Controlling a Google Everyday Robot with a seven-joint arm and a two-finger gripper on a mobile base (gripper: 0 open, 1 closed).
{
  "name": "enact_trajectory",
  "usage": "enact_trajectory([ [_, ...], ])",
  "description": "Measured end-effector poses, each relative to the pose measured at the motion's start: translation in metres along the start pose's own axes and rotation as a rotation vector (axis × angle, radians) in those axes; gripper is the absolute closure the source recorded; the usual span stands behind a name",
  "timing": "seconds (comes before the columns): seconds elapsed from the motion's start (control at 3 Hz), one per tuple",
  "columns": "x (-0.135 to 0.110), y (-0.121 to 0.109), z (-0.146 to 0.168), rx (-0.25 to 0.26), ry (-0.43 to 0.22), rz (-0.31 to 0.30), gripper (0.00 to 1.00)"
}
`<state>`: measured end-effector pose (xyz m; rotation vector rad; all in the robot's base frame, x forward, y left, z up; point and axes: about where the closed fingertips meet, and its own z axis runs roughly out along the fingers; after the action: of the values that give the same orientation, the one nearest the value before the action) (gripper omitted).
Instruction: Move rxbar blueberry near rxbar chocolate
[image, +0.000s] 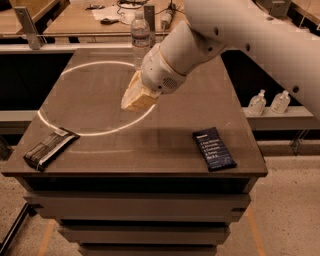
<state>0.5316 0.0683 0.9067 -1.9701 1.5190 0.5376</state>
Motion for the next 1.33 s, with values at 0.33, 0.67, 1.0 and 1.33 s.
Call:
enact_trajectory([
  [0.33,0.046,-0.003,-0.016,0.042,0.134,0.059,0.49],
  [0.67,0.087,-0.006,-0.039,0.086,0.223,0.120,0.28],
  [1.0,0.133,0.000,-0.061,0.113,0.343,0.189,0.03],
  [1.33,0.170,0.005,-0.086,0.148,0.449,0.230,0.00],
])
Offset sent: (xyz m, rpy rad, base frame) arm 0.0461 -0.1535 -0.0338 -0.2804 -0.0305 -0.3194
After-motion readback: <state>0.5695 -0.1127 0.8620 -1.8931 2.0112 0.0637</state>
